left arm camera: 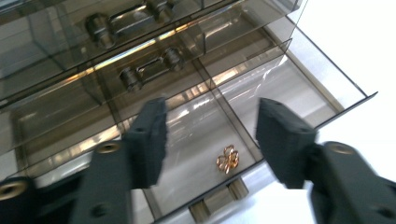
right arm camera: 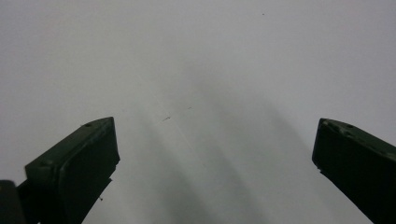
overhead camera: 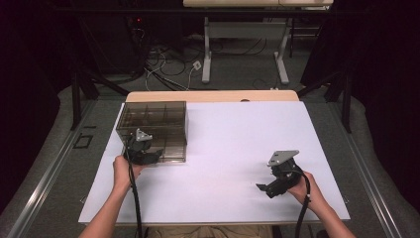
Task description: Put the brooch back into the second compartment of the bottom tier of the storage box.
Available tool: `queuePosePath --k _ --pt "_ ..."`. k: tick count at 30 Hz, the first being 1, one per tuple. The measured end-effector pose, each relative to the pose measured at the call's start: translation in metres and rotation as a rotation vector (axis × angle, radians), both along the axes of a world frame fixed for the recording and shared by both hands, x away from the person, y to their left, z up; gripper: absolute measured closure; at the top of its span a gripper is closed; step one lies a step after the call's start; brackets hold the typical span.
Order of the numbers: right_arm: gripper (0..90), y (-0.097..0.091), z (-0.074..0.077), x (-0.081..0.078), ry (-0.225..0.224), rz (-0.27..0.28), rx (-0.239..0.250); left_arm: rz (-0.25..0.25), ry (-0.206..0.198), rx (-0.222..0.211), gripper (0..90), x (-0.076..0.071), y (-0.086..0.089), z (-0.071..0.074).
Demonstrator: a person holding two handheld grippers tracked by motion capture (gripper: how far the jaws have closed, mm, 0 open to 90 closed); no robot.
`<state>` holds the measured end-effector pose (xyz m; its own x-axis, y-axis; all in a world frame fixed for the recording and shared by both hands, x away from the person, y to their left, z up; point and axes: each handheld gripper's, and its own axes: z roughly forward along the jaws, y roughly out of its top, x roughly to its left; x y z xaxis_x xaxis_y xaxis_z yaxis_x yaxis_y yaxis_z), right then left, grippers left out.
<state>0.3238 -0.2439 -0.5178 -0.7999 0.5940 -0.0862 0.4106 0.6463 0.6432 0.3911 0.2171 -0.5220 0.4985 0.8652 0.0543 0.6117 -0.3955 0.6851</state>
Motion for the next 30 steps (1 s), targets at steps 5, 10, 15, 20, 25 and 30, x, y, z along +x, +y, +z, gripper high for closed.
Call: queuePosePath --k 5,10,15,20,25,30 --pt "0.0 0.0 0.0 0.0 0.002 0.0 0.005 0.014 -0.006 0.013 23.8 -0.003 0.002 0.003" --pt "0.0 0.0 0.0 0.0 0.008 0.001 0.009 0.001 -0.009 0.019 15.4 -0.007 0.003 0.005" --pt "0.0 0.0 0.001 0.0 0.001 0.003 0.016 -0.006 0.002 0.037 10.6 -0.013 0.004 0.005" --pt "0.0 -0.001 0.001 0.0 0.003 0.002 0.012 -0.005 0.001 0.048 4.9 -0.019 0.004 0.006" --pt "0.0 -0.001 0.001 0.0 0.003 -0.002 0.012 -0.013 -0.008 0.061 0.9 -0.024 0.005 0.006" --pt "0.0 -0.001 0.001 0.0 -0.003 -0.006 0.016 -0.015 -0.007 0.06 0.0 -0.028 0.008 0.005"
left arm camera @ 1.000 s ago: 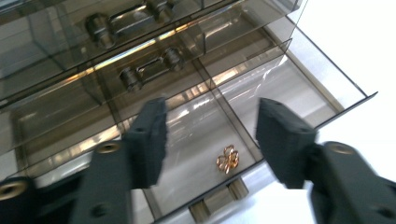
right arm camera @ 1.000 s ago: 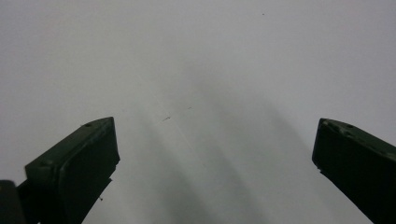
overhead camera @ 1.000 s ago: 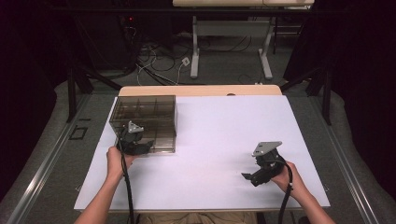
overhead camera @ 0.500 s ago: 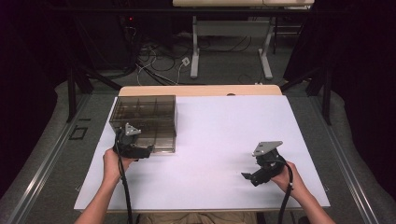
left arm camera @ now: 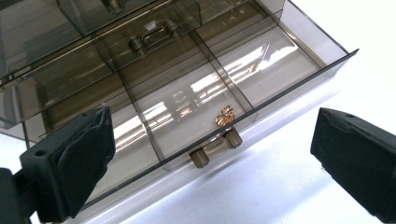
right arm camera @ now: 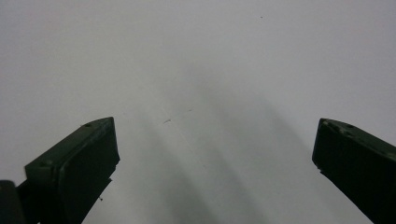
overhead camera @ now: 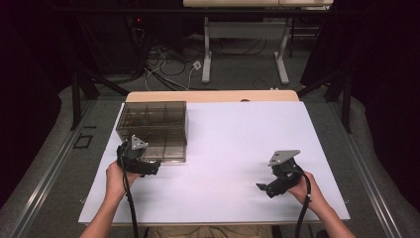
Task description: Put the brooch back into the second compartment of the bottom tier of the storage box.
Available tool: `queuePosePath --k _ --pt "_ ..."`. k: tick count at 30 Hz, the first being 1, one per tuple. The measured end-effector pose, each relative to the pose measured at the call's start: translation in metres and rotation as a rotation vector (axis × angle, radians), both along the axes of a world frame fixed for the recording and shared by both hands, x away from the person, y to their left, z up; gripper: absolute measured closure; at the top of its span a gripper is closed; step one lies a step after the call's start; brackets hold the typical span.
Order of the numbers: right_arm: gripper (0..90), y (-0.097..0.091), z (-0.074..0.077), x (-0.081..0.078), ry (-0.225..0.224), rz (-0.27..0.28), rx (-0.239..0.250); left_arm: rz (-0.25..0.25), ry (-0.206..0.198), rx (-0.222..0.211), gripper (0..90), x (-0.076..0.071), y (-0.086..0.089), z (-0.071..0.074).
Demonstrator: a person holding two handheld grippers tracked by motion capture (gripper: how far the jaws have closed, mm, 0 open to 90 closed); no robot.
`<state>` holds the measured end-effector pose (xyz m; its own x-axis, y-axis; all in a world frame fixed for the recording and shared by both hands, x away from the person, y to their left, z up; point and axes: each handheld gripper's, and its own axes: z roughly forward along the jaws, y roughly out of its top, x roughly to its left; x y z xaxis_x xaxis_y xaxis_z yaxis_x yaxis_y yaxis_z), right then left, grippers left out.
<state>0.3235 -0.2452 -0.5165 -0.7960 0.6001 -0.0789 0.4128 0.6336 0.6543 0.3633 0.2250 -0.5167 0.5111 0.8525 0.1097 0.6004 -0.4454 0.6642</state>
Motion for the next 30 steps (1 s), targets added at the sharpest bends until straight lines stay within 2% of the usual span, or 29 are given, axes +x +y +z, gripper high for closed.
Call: queuePosePath --k 5,9,10,12,30 --pt "0.0 0.0 0.0 -0.001 0.008 -0.008 0.002 0.014 0.009 0.006 0.0 -0.003 0.005 -0.001" --pt "0.0 0.0 0.001 -0.001 -0.002 -0.008 0.002 0.022 0.022 0.0 0.0 -0.005 0.008 -0.004" --pt "0.0 0.0 0.001 -0.002 -0.003 -0.01 0.001 0.022 0.024 0.016 0.0 -0.005 0.009 -0.003" --pt "0.0 0.0 0.001 -0.002 -0.001 -0.012 0.002 0.03 0.024 0.008 0.0 -0.006 0.01 -0.004" --pt "0.0 0.0 0.001 -0.001 -0.005 0.002 -0.006 0.047 0.064 0.016 0.3 -0.002 0.014 -0.009"
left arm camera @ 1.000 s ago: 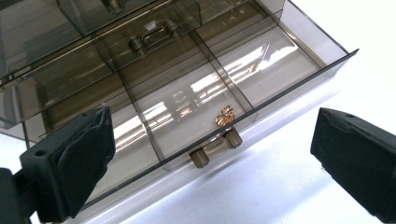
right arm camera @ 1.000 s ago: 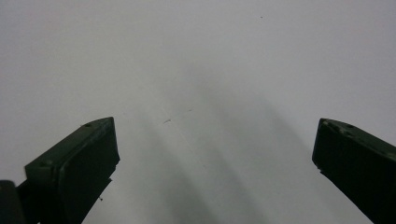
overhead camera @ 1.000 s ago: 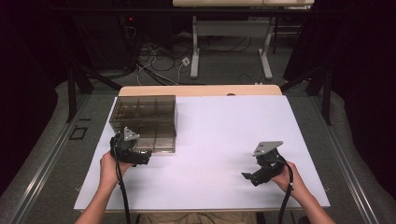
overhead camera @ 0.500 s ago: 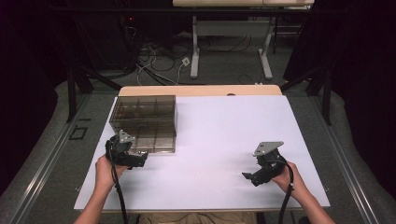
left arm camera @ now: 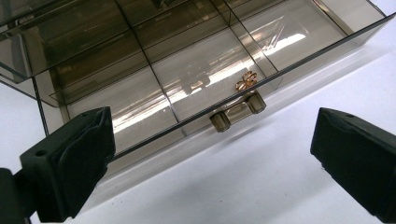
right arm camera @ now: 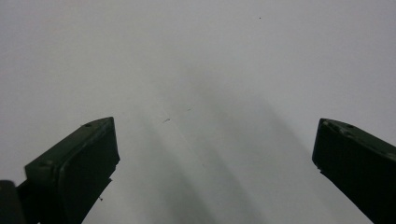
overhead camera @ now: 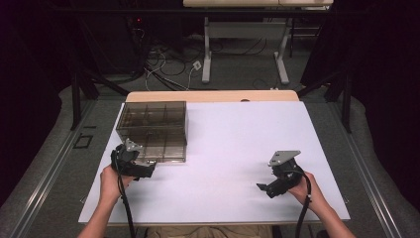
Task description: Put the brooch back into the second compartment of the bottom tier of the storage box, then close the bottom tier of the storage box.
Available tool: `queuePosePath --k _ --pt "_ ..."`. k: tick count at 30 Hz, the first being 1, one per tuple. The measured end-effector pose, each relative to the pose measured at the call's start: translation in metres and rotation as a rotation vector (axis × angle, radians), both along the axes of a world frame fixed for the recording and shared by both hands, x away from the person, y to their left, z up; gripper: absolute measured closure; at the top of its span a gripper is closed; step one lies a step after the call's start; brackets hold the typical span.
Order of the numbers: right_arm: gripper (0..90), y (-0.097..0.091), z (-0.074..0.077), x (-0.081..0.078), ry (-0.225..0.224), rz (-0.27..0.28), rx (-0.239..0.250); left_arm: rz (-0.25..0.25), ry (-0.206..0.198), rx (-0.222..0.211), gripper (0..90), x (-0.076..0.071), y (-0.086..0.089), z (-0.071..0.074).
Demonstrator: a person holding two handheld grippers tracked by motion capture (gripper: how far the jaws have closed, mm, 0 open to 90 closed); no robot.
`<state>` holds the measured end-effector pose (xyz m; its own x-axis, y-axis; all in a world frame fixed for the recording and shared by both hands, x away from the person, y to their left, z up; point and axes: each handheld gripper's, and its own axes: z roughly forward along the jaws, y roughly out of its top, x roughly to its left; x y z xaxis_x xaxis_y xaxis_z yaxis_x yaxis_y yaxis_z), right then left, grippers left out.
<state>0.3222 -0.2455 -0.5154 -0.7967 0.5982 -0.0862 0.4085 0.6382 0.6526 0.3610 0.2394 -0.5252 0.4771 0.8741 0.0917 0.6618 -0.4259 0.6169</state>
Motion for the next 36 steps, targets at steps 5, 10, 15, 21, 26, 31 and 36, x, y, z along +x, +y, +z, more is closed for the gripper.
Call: queuePosePath --k 5,10,15,21,26,31,36 --pt "0.0 -0.0002 0.0004 -0.0003 0.0 -0.005 0.0 -0.003 0.015 -0.019 18.0 0.0004 -0.0003 -0.0015" --pt "0.0 0.0003 0.0016 -0.0017 -0.009 -0.011 0.011 -0.008 0.017 -0.003 34.7 0.0012 0.0004 -0.0032" --pt "0.0 -0.0006 0.0019 -0.0017 -0.003 -0.007 0.012 -0.003 0.0 -0.002 62.0 0.0013 -0.0001 -0.0031" --pt "0.0 -0.0007 0.0021 -0.0018 -0.008 -0.01 0.016 0.021 0.003 -0.003 84.1 0.0022 0.0019 -0.0053" --pt "0.0 -0.0004 0.0021 -0.0017 -0.006 -0.009 0.018 0.037 0.019 -0.012 90.0 0.0029 0.005 -0.0052" --pt "0.0 0.0002 0.0021 -0.0018 -0.003 -0.01 0.019 0.056 0.033 -0.013 90.0 0.0015 0.0089 -0.0026" --pt "0.0 -0.0001 0.0018 -0.0017 -0.005 -0.009 0.017 0.045 0.075 -0.004 90.0 0.0022 0.007 -0.0043"
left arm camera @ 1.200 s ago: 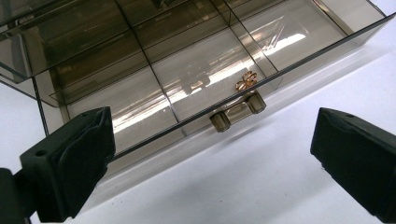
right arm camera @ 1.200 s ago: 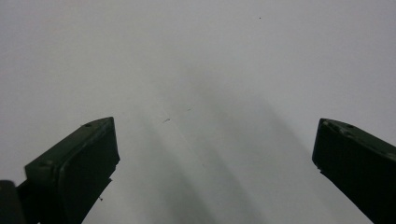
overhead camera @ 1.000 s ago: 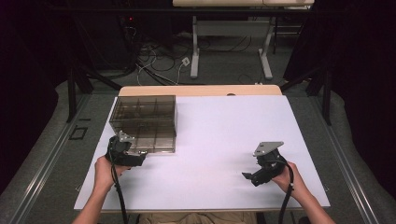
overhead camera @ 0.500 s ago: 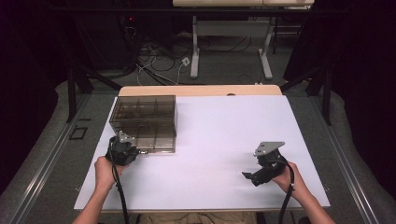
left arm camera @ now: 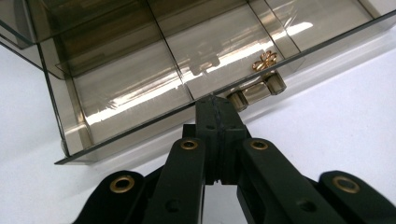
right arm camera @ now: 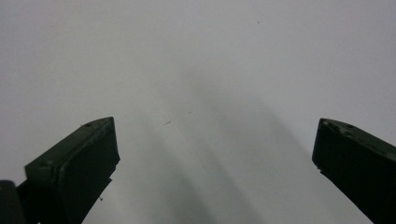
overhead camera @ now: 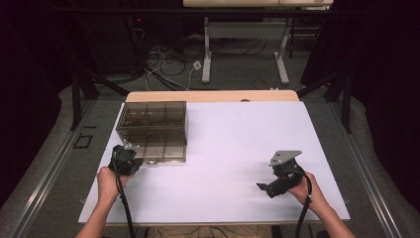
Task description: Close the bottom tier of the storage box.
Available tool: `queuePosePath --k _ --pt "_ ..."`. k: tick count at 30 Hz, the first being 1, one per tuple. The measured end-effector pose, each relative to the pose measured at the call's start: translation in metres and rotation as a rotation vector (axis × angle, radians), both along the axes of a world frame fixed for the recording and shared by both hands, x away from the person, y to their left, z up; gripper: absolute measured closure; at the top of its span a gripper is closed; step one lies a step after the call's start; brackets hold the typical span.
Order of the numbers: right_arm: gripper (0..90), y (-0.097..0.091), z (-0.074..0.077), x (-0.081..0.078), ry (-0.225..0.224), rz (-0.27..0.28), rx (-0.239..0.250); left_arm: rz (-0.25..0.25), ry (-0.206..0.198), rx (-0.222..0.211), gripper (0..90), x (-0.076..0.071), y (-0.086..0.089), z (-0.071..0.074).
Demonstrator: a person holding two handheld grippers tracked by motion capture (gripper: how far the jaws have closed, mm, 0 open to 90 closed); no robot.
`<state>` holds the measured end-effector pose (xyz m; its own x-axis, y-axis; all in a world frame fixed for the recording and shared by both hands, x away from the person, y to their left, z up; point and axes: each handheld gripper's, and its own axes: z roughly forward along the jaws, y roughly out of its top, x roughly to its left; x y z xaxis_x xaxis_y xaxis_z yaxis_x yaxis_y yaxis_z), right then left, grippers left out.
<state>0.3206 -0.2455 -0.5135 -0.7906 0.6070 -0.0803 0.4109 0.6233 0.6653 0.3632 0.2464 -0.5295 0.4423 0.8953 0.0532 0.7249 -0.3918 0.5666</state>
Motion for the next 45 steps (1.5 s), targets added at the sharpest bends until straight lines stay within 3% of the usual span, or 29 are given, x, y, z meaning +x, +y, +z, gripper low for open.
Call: queuePosePath --k 16,29,45 --pt "0.0 0.0 -0.001 0.001 -0.004 0.0 0.002 -0.026 -0.001 0.013 89.8 0.01 -0.007 -0.013" --pt "0.0 0.0 -0.001 0.001 -0.009 -0.004 0.0 -0.008 -0.053 0.019 89.4 0.016 -0.008 -0.017" --pt "0.0 0.001 0.0 0.0 -0.006 0.0 0.0 0.013 -0.088 0.027 89.5 0.023 -0.01 -0.02"
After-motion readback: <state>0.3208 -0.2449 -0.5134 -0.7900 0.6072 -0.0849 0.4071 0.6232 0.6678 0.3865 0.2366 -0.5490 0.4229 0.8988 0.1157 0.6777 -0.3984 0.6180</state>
